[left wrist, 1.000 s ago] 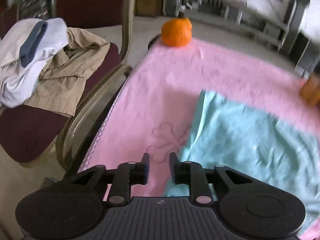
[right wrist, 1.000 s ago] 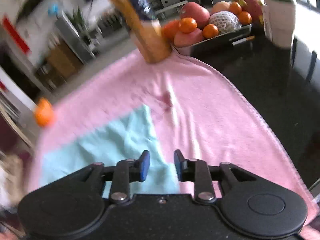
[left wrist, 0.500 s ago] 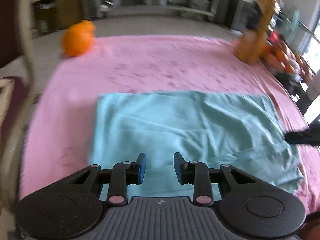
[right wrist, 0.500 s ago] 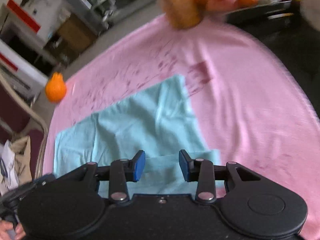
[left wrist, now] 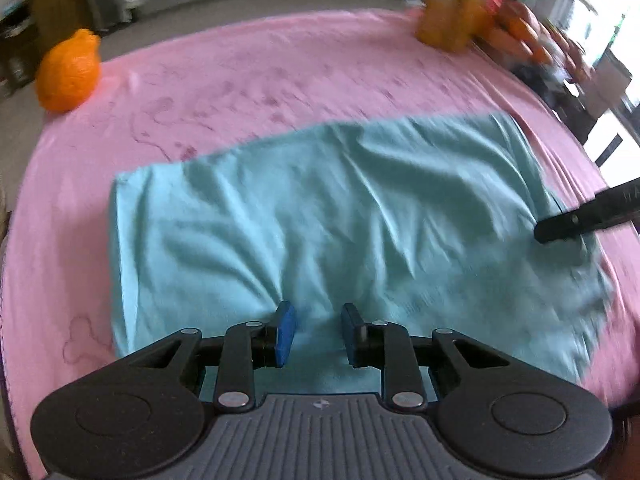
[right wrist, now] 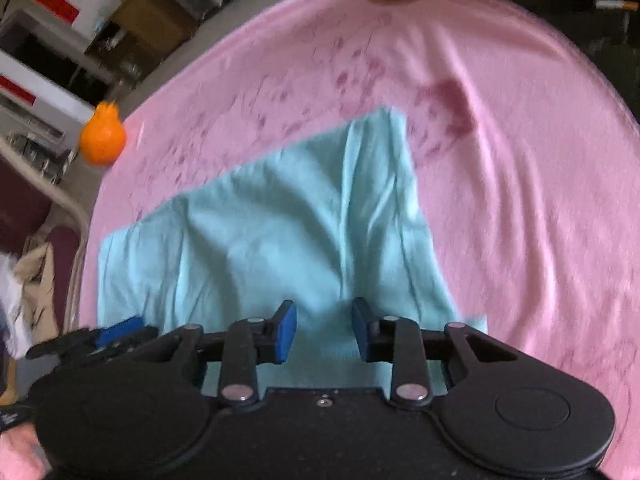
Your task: Fold clothes
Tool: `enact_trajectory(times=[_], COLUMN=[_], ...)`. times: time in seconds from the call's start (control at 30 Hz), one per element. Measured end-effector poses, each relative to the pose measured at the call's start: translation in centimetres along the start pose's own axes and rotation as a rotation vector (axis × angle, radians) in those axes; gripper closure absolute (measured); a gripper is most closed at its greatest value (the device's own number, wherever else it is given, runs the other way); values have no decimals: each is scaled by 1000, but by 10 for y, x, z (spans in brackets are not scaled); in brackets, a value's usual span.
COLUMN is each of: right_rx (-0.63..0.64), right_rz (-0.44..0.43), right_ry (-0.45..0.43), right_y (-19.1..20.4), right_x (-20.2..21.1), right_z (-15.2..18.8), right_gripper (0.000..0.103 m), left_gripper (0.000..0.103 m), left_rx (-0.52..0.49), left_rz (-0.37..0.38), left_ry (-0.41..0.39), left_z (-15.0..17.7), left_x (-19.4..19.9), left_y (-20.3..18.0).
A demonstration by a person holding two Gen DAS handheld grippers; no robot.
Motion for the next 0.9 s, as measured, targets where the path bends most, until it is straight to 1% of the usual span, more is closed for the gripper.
enact_trajectory(times=[0.07, 0.13, 0.17, 0.2, 0.27, 0.33, 0.37, 0.47, 0.5, 0.57, 0.6, 0.63, 0.67, 0.73, 0.8, 0.83, 0.87, 0.9], right_rx=[10, 20, 34, 52, 67, 41, 14, -118, -157, -216, -229, -238, -247, -242, -209, -195, -196, -205], right_rz=[-14, -14, -14, -14, -15, -26, -33, -50, -60, -67, -59, -48, -36, -21, -16, -14, -18, -27], right_ry=[79, 152, 163, 165, 118, 40, -10, -156, -188, -240, -250, -253, -256, -261, -250, -244, -226, -203], right_y=[2, 1, 0, -2, -7, -14, -19, -39, -46, -58, -60, -61, -62, -60, -46, -40, -35, -32], right_x=[10, 28, 41, 56, 86, 111, 119, 124, 121, 112, 106, 101, 96, 86, 72, 65, 57, 48], right_z=[21, 46, 57, 68, 79, 76, 69, 47, 40, 32, 30, 29, 28, 23, 16, 13, 13, 15], right_gripper=[73, 73, 73, 73, 69, 61, 58, 57, 57, 58, 59, 63, 64, 64, 64, 64, 64, 64], left_gripper=[85, 86, 86, 86, 83, 77, 71, 78, 80, 78, 74, 70, 70, 69, 69, 71, 73, 72], left_rx=[-41, -102, -137, -145, -137, -39, 34, 277, 289, 245, 201, 149, 110, 92, 132, 156, 181, 204], left_rz=[32, 26, 11, 1, -8, 0, -9, -87, -122, -201, -233, -255, -270, -256, -213, -189, -165, -128], left_ry=[52, 75, 69, 46, -8, -103, -156, -230, -237, -236, -243, -255, -266, -273, -252, -239, -225, -205], left_z=[18, 39, 48, 54, 62, 55, 48, 41, 40, 39, 36, 30, 24, 9, 2, 0, -3, -2], left_x=[19, 45, 61, 75, 101, 123, 130, 130, 129, 126, 126, 124, 119, 102, 83, 74, 64, 55], left_y=[-6, -8, -8, -6, 0, 13, 24, 65, 71, 75, 72, 67, 63, 59, 58, 58, 57, 54])
Point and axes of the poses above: each gripper's, at about its wrist camera, not at the fingertips, and x roughly against the way its jaws point, y to its left, z to its underside, the point moved 10 cm from there along -x, roughly the way its jaws point, and after that the axes turned 10 degrees about -y, right-handed, at the moved point
